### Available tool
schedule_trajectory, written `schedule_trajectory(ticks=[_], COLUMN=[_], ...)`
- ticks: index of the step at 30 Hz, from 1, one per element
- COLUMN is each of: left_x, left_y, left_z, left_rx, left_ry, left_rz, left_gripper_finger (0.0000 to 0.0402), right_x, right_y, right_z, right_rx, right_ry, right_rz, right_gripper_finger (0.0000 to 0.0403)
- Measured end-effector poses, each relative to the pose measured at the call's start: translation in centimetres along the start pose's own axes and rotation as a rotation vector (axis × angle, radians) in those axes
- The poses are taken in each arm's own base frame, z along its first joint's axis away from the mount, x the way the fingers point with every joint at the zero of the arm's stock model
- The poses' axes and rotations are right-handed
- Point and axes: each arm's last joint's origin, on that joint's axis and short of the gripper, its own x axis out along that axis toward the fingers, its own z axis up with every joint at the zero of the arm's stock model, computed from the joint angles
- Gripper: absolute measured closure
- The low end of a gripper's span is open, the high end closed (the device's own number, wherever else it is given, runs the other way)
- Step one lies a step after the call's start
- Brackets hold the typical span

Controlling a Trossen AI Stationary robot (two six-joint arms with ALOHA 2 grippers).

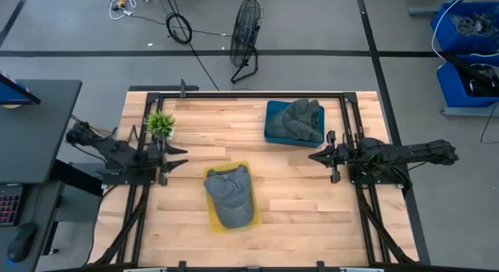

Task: Pick & Place hat
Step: Return to Home Position

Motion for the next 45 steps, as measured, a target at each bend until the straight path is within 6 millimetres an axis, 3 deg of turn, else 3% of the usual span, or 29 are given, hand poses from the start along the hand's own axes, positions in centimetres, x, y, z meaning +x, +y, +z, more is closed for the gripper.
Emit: schedule_trajectory(ticks=[7, 14, 17, 23, 29, 45], left_x=[-0.5, 0.5, 0.7, 0.8, 0.8, 0.8], left_y=[0.2, -0.6, -1.0, -1.3, -1.3, -1.3], left_z=[0.7, -2.4, -2.8, -3.0, -3.0, -2.9], left_rx=[0.048, -0.037, -0.069, -0.003, -0.056, -0.051], left_ry=[-0.057, -0.034, -0.085, -0.087, -0.08, -0.081], left_rz=[-0.072, -0.087, -0.136, -0.192, -0.196, -0.196], left_gripper_finger=[0.0257, 0.0257, 0.0257, 0.0257, 0.0257, 0.0257], right_x=[-0.3, -0.3, -0.3, -0.3, -0.3, -0.2], right_y=[0.2, 0.2, 0.2, 0.2, 0.1, 0.2], right_z=[0.6, -0.2, -0.2, -0.2, -0.8, -1.1], right_rx=[-0.018, 0.025, 0.02, 0.035, 0.157, 0.168], right_ry=[-0.075, -0.022, -0.022, -0.014, 0.043, 0.081], right_rz=[0.078, 0.075, 0.074, 0.074, 0.04, 0.047], right_gripper_finger=[0.0392, 0.0392, 0.0392, 0.0392, 0.0392, 0.0392])
